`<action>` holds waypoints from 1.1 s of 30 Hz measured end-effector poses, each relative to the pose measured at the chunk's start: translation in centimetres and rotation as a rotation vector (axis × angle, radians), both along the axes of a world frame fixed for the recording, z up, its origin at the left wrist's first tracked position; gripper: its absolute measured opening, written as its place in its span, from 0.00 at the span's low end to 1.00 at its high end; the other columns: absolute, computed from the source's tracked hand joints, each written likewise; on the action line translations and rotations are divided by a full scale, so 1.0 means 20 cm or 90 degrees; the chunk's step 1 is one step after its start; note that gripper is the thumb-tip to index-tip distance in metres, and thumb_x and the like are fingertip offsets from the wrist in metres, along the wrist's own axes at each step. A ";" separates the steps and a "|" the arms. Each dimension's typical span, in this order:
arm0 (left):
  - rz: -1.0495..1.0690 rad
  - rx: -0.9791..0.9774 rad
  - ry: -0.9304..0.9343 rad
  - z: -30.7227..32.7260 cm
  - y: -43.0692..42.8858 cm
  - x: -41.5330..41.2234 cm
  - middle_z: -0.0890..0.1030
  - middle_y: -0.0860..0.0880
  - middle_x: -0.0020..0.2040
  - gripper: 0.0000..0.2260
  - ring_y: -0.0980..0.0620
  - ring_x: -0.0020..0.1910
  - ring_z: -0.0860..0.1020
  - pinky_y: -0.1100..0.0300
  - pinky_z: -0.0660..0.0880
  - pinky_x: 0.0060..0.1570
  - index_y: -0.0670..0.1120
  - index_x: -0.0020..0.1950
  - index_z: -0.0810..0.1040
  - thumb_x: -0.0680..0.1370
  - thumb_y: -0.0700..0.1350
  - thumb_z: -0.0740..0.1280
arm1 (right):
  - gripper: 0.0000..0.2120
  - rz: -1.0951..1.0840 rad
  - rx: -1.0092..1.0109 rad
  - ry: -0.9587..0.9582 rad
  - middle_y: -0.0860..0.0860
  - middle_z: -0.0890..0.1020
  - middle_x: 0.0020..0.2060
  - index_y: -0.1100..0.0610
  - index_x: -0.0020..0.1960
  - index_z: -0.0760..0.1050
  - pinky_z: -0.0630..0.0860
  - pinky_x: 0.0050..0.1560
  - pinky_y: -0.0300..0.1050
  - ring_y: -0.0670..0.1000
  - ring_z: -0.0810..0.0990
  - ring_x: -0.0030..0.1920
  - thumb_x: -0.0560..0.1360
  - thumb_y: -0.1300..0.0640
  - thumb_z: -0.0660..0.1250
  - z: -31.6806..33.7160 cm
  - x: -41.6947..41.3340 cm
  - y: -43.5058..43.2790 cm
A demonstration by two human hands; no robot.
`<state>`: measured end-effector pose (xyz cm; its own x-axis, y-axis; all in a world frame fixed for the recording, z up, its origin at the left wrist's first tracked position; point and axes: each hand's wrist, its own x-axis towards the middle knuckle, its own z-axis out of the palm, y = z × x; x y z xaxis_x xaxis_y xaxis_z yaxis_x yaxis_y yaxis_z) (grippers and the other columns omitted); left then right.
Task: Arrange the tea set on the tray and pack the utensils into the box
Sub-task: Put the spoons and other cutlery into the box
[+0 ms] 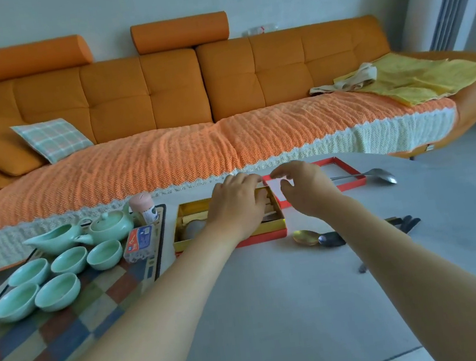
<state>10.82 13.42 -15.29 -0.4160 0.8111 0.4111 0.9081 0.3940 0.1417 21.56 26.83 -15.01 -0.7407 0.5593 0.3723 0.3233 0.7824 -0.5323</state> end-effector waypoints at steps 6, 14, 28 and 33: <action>-0.048 -0.049 0.000 -0.01 0.29 0.18 0.71 0.50 0.71 0.19 0.48 0.69 0.68 0.50 0.63 0.66 0.49 0.73 0.67 0.82 0.51 0.57 | 0.15 -0.154 0.097 -0.160 0.50 0.73 0.67 0.46 0.62 0.77 0.67 0.66 0.53 0.54 0.70 0.66 0.78 0.57 0.61 -0.08 0.29 0.29; -0.118 -0.121 -0.090 -0.10 0.75 0.28 0.66 0.47 0.76 0.21 0.46 0.74 0.64 0.49 0.62 0.73 0.47 0.77 0.63 0.84 0.46 0.55 | 0.28 -0.264 -0.011 -0.210 0.56 0.62 0.74 0.50 0.76 0.59 0.65 0.68 0.58 0.61 0.64 0.70 0.77 0.57 0.61 -0.19 0.50 0.62; -0.084 -0.155 -0.107 -0.14 1.06 0.24 0.80 0.47 0.59 0.11 0.44 0.62 0.72 0.51 0.71 0.59 0.50 0.59 0.82 0.83 0.47 0.61 | 0.28 -0.209 -0.025 -0.207 0.51 0.62 0.76 0.45 0.77 0.61 0.61 0.69 0.55 0.58 0.65 0.71 0.78 0.59 0.58 -0.24 0.53 0.71; -0.030 0.061 -0.239 -0.06 0.98 0.28 0.77 0.46 0.54 0.09 0.47 0.53 0.75 0.55 0.73 0.50 0.45 0.53 0.81 0.82 0.43 0.61 | 0.21 -0.238 -0.025 -0.026 0.56 0.70 0.68 0.53 0.73 0.69 0.67 0.66 0.53 0.58 0.70 0.66 0.80 0.58 0.61 -0.15 0.52 0.63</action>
<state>16.32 33.01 -16.56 -0.5152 0.7983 0.3121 0.8027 0.3218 0.5021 31.92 39.36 -17.96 -0.4962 0.8072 0.3197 0.6041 0.5855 -0.5406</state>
